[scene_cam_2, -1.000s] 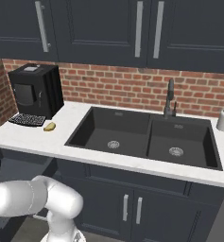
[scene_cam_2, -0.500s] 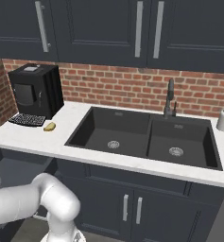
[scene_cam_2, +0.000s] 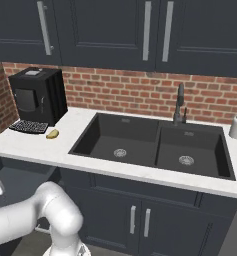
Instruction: Pick the tongs from the drawer and place it on the counter.
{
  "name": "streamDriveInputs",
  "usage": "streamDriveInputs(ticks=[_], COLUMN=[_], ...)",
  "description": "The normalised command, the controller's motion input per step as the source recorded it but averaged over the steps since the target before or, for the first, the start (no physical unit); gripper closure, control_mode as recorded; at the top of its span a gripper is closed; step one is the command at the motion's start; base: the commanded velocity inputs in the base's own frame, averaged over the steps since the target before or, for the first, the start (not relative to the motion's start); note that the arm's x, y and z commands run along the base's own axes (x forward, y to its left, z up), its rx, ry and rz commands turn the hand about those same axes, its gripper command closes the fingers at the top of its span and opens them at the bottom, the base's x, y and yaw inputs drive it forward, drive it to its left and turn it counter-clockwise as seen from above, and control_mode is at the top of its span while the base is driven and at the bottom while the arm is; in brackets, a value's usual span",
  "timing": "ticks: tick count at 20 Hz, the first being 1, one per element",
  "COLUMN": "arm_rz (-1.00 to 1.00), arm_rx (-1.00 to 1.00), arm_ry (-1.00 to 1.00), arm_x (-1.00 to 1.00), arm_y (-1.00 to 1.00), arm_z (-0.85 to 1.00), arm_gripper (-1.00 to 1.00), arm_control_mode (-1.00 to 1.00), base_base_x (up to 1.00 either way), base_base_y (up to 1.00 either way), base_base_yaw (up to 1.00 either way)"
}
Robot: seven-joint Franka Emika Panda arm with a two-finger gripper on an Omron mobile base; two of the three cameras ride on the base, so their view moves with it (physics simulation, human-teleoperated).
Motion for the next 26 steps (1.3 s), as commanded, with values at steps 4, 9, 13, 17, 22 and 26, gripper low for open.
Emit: streamDriveInputs(ticks=[4, 9, 13, 17, 22, 26], arm_rz=[0.00, 0.00, 0.00, 0.00, 0.00, 0.00], arm_rx=[-0.01, 0.00, 0.00, -0.03, -0.03, -0.01], arm_ry=[0.00, 0.00, 0.00, -0.09, -0.08, -0.04], arm_x=[0.11, 0.09, 0.07, 0.19, 0.16, 0.22], arm_y=[0.16, 0.30, 0.38, 0.17, 0.07, 0.05], arm_z=[-0.24, -0.22, -0.30, -0.31, -0.40, -0.45], arm_gripper=[-1.00, -1.00, -1.00, -1.00, -1.00, -1.00], arm_control_mode=[-1.00, -1.00, -1.00, -1.00, -1.00, -1.00], base_base_x=[0.00, 0.00, 0.00, 0.00, 0.00, 0.00], base_base_y=[0.00, 0.00, 0.00, 0.00, 0.00, 0.00], base_base_yaw=[0.00, 0.00, 0.00, 0.00, 0.00, 0.00])
